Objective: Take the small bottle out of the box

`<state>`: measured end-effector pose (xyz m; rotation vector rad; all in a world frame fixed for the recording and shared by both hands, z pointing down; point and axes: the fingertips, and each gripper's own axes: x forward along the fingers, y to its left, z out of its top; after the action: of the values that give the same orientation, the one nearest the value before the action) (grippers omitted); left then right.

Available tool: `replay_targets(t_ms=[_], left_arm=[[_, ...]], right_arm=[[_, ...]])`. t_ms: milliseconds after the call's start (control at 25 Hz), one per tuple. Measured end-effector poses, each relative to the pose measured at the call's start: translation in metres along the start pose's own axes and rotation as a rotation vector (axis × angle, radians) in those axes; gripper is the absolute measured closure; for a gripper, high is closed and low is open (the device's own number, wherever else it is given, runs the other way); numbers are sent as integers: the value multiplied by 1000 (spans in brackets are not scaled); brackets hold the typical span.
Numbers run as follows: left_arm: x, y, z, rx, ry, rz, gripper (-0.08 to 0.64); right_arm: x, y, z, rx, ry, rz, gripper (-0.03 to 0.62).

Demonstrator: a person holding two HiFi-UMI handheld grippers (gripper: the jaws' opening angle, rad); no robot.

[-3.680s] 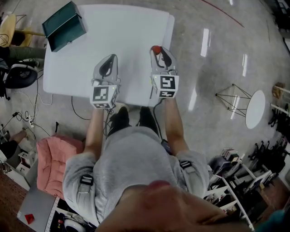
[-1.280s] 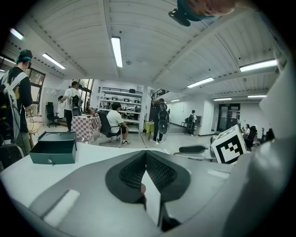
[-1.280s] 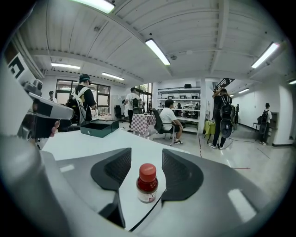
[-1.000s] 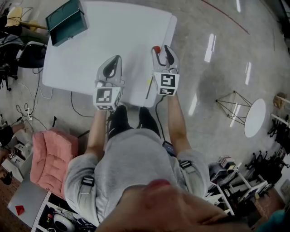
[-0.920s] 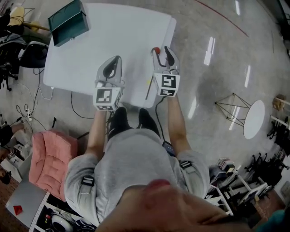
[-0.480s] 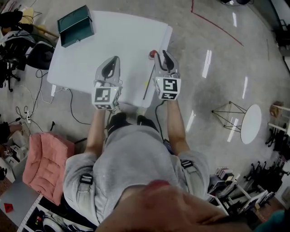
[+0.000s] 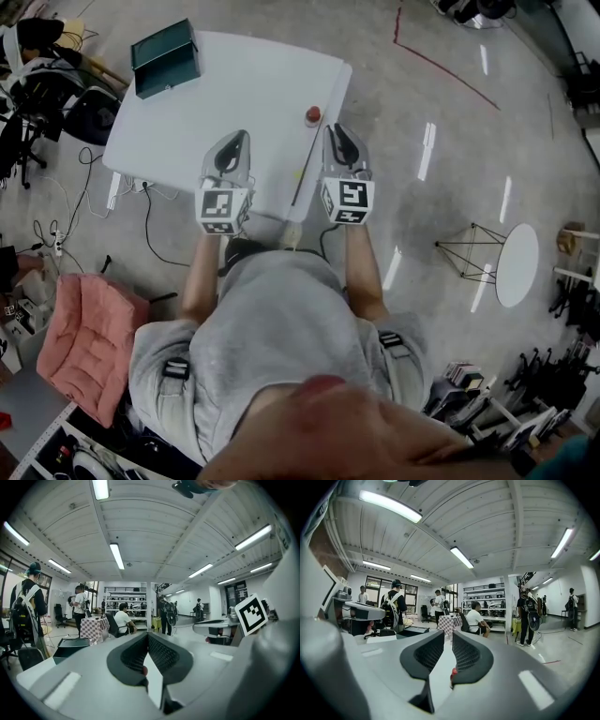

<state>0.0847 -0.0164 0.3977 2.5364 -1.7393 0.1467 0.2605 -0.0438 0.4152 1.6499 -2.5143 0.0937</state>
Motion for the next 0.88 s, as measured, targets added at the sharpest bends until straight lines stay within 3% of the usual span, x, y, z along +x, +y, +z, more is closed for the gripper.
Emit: replay_targets(t_ms=[240, 880], left_arm=[[-16, -16, -3, -7, -1, 18, 548], [-23, -32, -14, -7, 13, 50, 548]], right_arm=[[-31, -3, 0, -18, -11, -1, 588], [-51, -8, -14, -23, -5, 35, 589]])
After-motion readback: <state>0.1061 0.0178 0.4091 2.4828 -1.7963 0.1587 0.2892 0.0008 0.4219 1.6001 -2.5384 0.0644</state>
